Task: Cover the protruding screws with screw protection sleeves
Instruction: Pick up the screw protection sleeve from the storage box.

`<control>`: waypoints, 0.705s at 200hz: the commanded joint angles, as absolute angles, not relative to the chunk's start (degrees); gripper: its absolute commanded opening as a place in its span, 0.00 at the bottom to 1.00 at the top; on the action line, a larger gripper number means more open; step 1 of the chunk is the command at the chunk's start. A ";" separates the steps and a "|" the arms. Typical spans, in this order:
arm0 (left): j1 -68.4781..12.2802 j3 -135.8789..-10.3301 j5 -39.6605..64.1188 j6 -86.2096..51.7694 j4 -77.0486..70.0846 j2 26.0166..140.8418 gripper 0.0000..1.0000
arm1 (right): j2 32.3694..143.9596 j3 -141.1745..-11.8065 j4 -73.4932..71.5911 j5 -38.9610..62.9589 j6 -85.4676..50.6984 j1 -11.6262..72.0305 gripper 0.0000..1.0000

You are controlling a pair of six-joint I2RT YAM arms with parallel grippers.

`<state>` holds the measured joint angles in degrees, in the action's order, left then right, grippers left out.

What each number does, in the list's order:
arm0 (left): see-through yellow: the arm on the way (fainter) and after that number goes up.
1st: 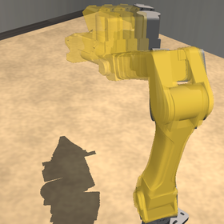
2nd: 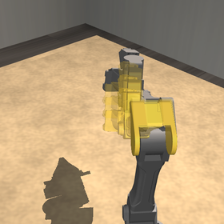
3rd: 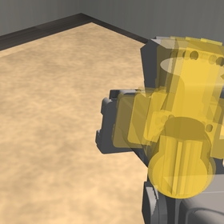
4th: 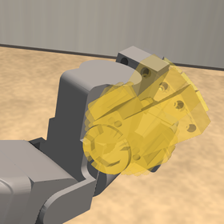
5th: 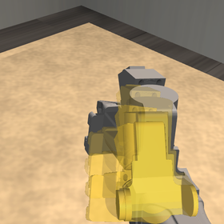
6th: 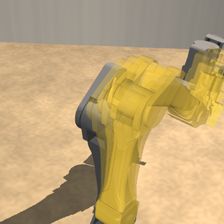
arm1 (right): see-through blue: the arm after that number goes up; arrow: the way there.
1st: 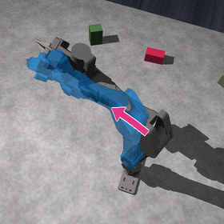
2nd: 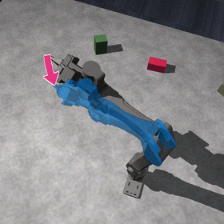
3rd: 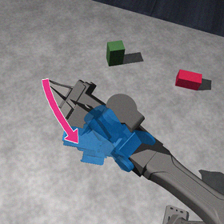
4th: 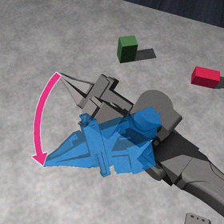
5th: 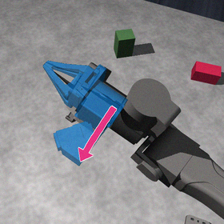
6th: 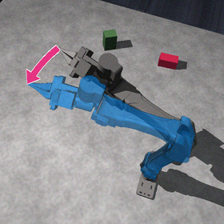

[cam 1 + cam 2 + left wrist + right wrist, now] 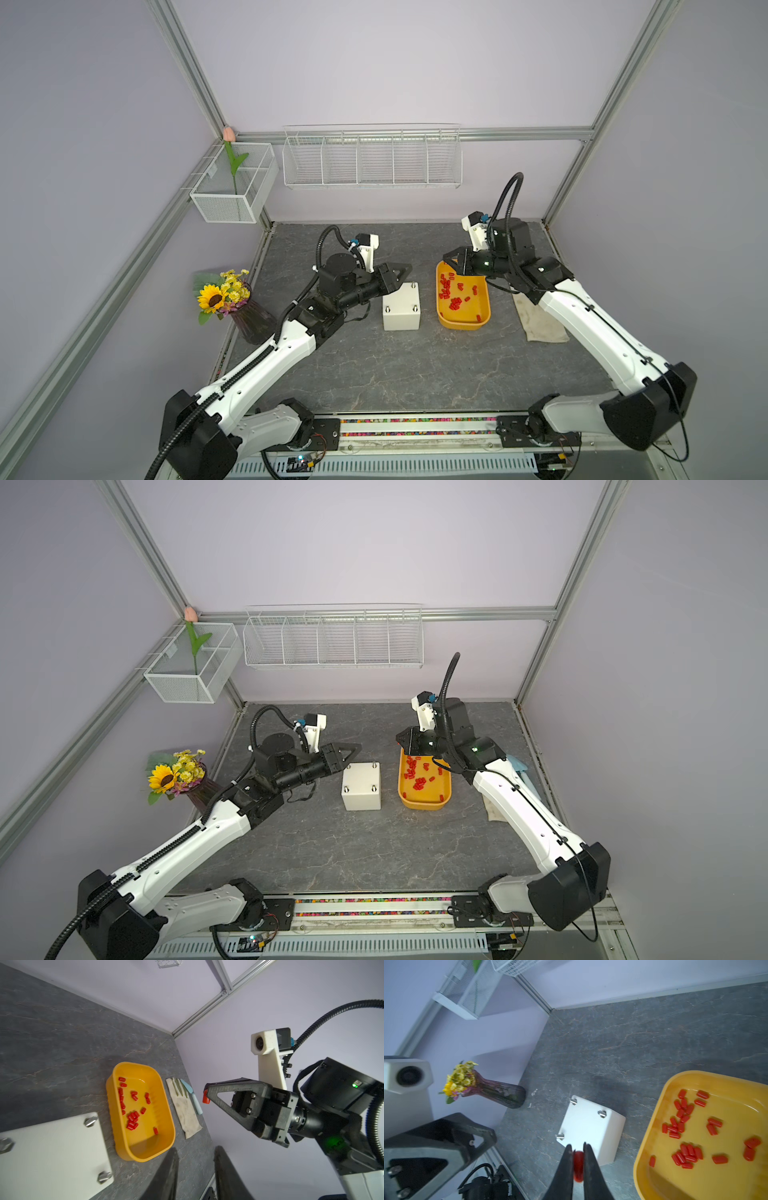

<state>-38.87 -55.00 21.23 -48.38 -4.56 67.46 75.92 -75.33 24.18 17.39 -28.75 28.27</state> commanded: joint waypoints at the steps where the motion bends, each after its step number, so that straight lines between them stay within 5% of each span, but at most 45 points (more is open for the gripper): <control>1: -39.73 -57.21 22.52 -51.39 -16.17 69.24 0.29 | 72.81 -72.96 14.86 21.01 -35.01 28.78 0.13; 110: -44.46 -60.51 28.47 -53.31 -30.48 75.34 0.26 | 62.60 -65.88 3.60 22.56 -44.88 29.09 0.13; 141: -45.56 -61.91 30.29 -53.88 -31.74 77.10 0.33 | 62.22 -65.40 1.61 23.58 -45.77 29.13 0.13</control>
<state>-44.73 -59.33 27.70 -52.25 -27.88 75.94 63.16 -66.50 5.45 22.00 -43.59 28.67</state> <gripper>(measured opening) 0.295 0.135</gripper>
